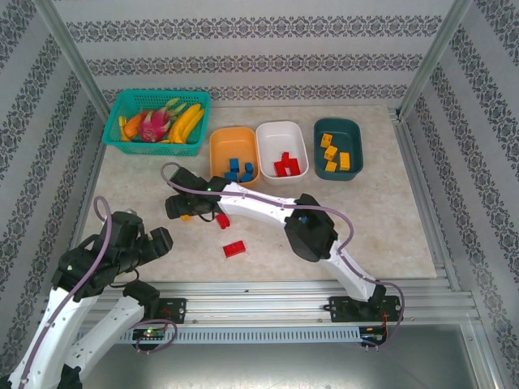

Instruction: Sort the legos into containers by color

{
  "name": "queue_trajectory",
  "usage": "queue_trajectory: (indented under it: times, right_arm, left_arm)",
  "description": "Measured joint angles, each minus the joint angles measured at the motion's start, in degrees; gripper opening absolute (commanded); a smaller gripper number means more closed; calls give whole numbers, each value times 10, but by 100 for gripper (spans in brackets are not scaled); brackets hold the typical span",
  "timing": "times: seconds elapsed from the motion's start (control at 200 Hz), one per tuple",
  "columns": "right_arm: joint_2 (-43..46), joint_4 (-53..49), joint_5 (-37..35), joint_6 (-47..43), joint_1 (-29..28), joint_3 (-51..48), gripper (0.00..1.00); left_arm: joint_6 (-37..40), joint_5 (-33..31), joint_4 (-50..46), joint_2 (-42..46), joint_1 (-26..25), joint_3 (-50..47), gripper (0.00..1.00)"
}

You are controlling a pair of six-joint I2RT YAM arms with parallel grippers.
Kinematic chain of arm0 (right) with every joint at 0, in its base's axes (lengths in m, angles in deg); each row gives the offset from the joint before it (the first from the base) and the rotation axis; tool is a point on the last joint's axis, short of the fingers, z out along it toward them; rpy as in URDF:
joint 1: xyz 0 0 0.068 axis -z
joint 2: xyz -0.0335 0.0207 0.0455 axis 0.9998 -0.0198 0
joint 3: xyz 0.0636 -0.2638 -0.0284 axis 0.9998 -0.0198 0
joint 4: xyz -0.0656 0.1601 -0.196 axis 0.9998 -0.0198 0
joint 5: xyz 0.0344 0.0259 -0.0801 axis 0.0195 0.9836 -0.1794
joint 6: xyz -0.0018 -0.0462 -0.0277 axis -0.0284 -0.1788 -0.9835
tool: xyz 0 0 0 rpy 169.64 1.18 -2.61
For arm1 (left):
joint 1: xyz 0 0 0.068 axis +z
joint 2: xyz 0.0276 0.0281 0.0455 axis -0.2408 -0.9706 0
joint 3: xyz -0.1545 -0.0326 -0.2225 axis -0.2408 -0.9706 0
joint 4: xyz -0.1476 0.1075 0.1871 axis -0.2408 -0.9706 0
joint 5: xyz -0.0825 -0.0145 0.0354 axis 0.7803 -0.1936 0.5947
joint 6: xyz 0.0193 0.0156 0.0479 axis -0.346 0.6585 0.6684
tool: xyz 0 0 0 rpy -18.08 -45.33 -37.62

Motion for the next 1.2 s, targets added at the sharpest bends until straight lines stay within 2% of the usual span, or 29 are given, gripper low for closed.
queue_trajectory:
  times: [0.245,0.38,0.605,0.794,0.979,1.109,1.199]
  right_arm:
    - [-103,-50,0,-2,0,110,76]
    - [-134,-70,-5,-3,0,140,67]
    - [-148,-88,-9,8,3,166,40]
    - [-139,-86,-16,5,3,156,29]
    - [-47,-84,-38,-7,8,43,28]
    - [94,-71,-51,-16,31,-72,28]
    - [211,-59,-58,-26,75,-150,27]
  left_arm:
    - [9,3,-21,18,0,11,93]
    - [16,3,-26,18,0,26,93]
    - [23,3,-34,18,0,37,92]
    - [25,5,-34,18,0,37,89]
    - [40,50,-19,10,0,38,80]
    - [43,104,38,-43,0,42,78]
    - [42,129,100,-102,-3,42,78]
